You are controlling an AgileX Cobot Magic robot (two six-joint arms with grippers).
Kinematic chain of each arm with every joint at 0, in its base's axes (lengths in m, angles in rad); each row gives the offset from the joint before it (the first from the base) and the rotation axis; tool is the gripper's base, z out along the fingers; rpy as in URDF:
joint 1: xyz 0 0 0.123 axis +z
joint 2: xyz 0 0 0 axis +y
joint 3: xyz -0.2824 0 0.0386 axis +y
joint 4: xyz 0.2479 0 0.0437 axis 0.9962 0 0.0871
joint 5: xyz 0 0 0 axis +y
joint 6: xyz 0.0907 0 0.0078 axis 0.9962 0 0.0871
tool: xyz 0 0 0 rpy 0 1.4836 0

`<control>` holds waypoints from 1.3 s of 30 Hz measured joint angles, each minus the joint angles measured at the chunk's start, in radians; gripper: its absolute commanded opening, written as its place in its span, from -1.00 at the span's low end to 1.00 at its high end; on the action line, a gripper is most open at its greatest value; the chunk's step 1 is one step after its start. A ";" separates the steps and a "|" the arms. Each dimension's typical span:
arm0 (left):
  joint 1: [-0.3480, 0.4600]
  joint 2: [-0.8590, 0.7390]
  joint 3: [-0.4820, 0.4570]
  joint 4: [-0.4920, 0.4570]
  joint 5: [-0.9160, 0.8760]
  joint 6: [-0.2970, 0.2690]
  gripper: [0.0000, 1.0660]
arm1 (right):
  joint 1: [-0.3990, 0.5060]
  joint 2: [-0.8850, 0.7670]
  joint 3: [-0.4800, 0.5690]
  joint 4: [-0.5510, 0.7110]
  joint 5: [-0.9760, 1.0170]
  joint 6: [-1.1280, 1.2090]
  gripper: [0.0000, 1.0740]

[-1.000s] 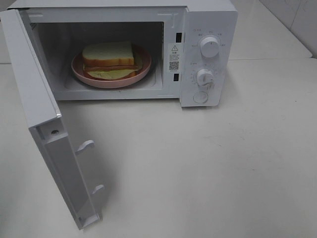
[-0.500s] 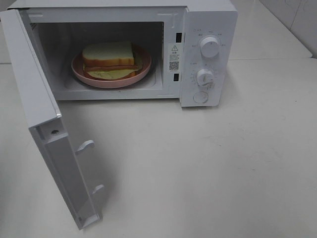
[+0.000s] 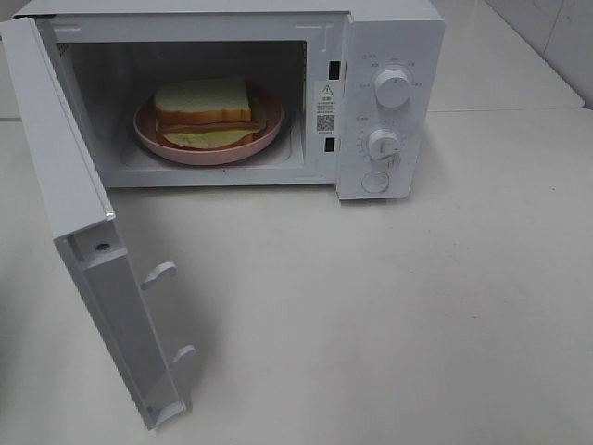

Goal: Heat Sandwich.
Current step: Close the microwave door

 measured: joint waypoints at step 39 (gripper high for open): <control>-0.117 0.681 -0.129 0.457 -0.615 -0.218 -1.00 | 0.000 0.000 0.000 0.000 0.000 0.000 0.42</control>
